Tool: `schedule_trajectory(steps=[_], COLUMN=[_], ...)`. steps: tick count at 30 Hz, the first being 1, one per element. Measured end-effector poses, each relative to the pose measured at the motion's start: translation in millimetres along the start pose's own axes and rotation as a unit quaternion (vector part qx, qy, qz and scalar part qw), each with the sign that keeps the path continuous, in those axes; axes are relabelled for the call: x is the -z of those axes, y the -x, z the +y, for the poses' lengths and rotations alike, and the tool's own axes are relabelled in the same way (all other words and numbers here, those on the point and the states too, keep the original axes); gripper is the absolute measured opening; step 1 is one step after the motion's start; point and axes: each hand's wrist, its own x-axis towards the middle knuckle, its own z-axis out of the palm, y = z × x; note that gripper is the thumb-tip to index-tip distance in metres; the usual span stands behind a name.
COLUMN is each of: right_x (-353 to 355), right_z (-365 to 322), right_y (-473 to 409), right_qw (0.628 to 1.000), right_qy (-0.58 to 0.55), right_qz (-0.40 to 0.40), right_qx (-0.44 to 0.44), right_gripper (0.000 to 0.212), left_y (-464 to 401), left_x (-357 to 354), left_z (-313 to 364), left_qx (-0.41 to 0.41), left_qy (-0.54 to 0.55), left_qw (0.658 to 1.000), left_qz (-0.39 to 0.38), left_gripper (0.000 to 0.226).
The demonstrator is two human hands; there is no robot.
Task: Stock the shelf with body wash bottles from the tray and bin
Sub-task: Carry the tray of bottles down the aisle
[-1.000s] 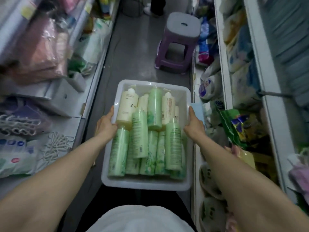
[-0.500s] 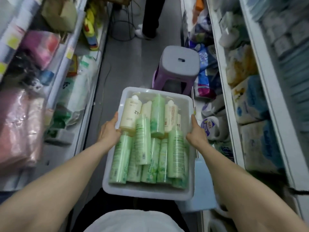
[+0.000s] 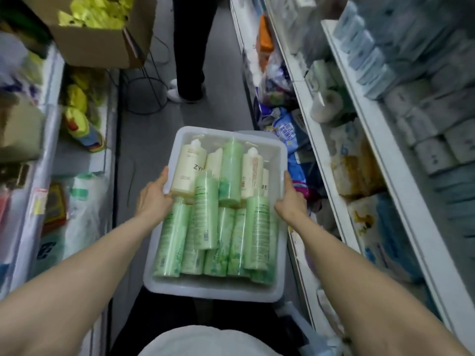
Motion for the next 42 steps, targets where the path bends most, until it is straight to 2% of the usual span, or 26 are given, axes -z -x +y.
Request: schedule_trajectory(steps=[6, 12, 15, 23, 28, 33, 38, 42], right_x=[47.6, 52.3, 43.8, 8.0, -14.4, -40.6, -64.4, -60.6], right_z=[-20.1, -20.2, -29.4, -39.6, -24.9, -9.6, 7.7, 10.0], right_y=[-101.9, -169.7, -185.9, -211.8, -236.0, -260.7, -273.3, -267.1], right_qw=[0.996, 0.974, 0.948, 0.868, 0.829, 0.822, 0.809, 0.816], right_qy=[-0.034, -0.093, -0.142, -0.227, -0.269, -0.275, -0.288, -0.303], right_qz=[0.021, 0.054, 0.072, 0.125, 0.149, 0.165, 0.179, 0.16], right_qx=[-0.075, -0.199, -0.275, -0.423, -0.466, -0.471, -0.481, -0.466], right_gripper=[0.088, 0.091, 0.091, 0.087, 0.087, 0.089, 0.085, 0.085], left_y=[-126.9, -259.9, -316.2, -407.9, -433.3, -453.7, -464.2, -460.1], left_x=[-1.3, -20.8, -34.4, -90.7, -136.8, -174.8, -196.2, -193.6], left_z=[94.0, 178.3, 219.7, 310.0, 330.4, 318.4, 311.5, 317.6], left_qx=[-0.069, -0.16, -0.215, -0.348, -0.379, -0.378, -0.413, -0.388], left_qy=[-0.06, -0.117, -0.152, -0.269, -0.289, -0.296, -0.295, -0.321], left_qw=[0.996, 0.971, 0.945, 0.853, 0.826, 0.818, 0.803, 0.799], left_qz=[-0.022, -0.133, -0.194, -0.281, -0.301, -0.316, -0.313, -0.328], left_gripper=[0.073, 0.078, 0.076, 0.069, 0.067, 0.07, 0.071, 0.072])
